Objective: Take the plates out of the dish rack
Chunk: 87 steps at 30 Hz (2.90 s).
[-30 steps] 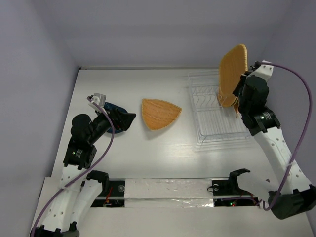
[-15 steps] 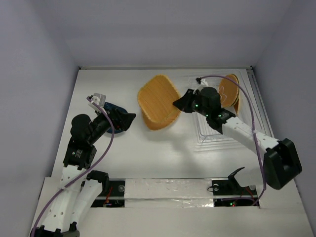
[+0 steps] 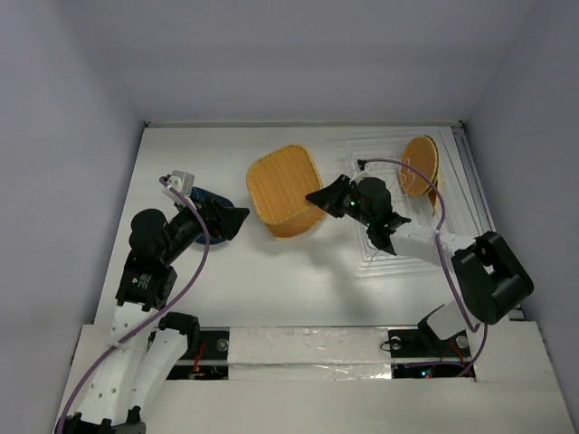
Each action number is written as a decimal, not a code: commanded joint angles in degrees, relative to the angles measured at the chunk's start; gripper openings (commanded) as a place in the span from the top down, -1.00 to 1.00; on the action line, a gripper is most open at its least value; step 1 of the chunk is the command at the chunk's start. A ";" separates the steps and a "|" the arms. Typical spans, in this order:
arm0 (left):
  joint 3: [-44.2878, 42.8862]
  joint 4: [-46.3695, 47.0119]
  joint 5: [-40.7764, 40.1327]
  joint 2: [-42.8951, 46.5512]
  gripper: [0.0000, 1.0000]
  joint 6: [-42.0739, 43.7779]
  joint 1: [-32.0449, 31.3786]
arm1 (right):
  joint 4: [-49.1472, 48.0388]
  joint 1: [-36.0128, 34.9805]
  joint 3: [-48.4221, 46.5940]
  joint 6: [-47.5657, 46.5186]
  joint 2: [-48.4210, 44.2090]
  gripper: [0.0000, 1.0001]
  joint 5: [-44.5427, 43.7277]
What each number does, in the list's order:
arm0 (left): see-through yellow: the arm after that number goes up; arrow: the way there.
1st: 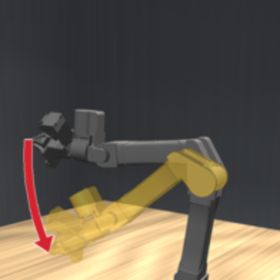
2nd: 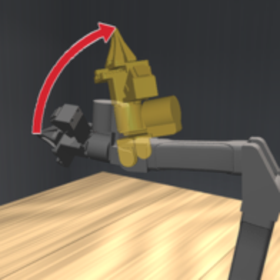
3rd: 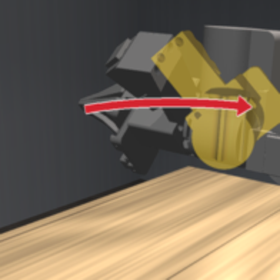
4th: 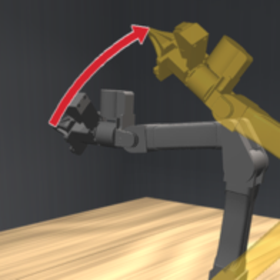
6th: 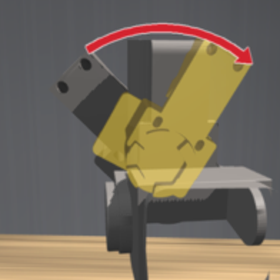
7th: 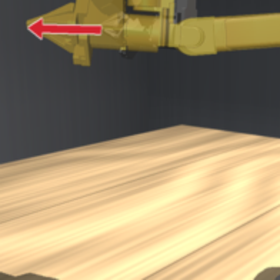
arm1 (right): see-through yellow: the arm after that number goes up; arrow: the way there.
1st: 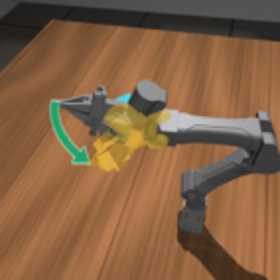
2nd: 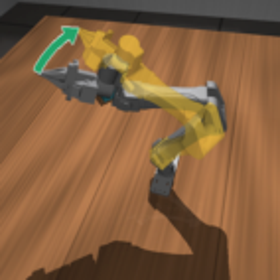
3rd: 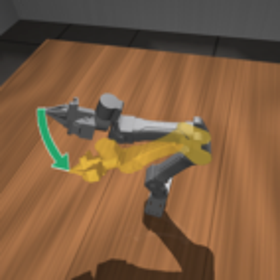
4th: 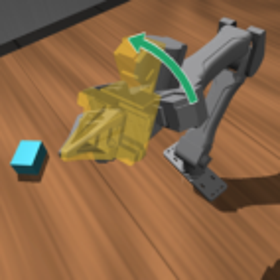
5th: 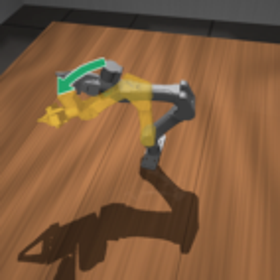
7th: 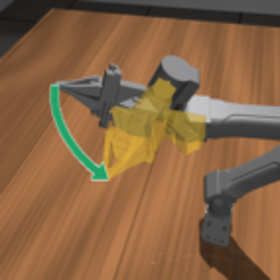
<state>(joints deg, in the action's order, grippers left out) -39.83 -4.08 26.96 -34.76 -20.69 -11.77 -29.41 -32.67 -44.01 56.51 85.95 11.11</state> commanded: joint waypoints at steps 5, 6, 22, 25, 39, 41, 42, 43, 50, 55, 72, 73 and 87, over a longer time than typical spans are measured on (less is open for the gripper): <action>0.28 3.02 1.16 0.05 -0.57 -0.32 0.34 | -14.71 -0.03 1.12 6.85 3.08 0.96 -2.15; 0.28 3.02 1.08 -0.04 -0.57 -0.32 0.34 | -15.67 -0.03 1.81 7.21 3.34 0.92 -2.15; 0.28 3.11 1.16 0.14 -0.57 -0.41 0.34 | -22.18 -0.03 9.38 10.64 6.33 0.08 -3.91; 0.28 3.11 1.25 0.31 -0.57 -0.32 0.34 | -22.36 -0.03 10.43 10.29 5.90 -0.04 -4.08; -0.33 2.94 -1.03 2.24 -0.60 -2.08 0.34 | -4.71 -1.17 10.70 2.38 -4.81 -1.00 -14.45; -1.29 2.24 -1.21 2.24 -0.61 -1.99 0.34 | -1.45 -1.70 10.17 1.32 -5.88 -1.00 -16.38; -1.73 1.97 -1.73 2.16 -0.61 -1.99 0.34 | -0.57 -1.70 9.65 0.89 -6.15 -1.00 -16.82; -2.26 1.71 -2.08 2.07 -0.61 -2.25 0.34 | 0.66 -1.70 9.47 0.62 -6.50 -1.00 -17.26; -8.49 -3.37 -10.23 1.54 -0.98 -8.48 0.34 | 2.95 -2.75 8.50 -1.57 -5.53 -1.00 -16.92; -13.42 -7.00 -19.92 4.08 -0.98 -10.07 -0.35 | 8.47 -3.90 7.01 -4.82 -8.42 -1.00 -18.05; -15.99 -3.49 -25.81 9.63 -0.98 -15.96 -4.57 | 24.49 -5.66 1.38 -12.83 -15.83 -1.00 -21.58; -15.37 -3.13 -25.56 9.63 -0.98 -15.79 -4.58 | 23.88 -5.66 1.03 -12.92 -13.99 -1.00 -21.31; -14.04 -1.90 -26.43 10.77 -0.98 -18.95 -7.13 | 6.56 -5.66 4.54 -7.74 -1.48 -1.00 -16.14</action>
<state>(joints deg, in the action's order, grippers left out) -53.58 -9.19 2.07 -24.60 -38.44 -18.65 -11.75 -37.91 -39.92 50.19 85.76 -7.53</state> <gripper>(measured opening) 0.990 0.998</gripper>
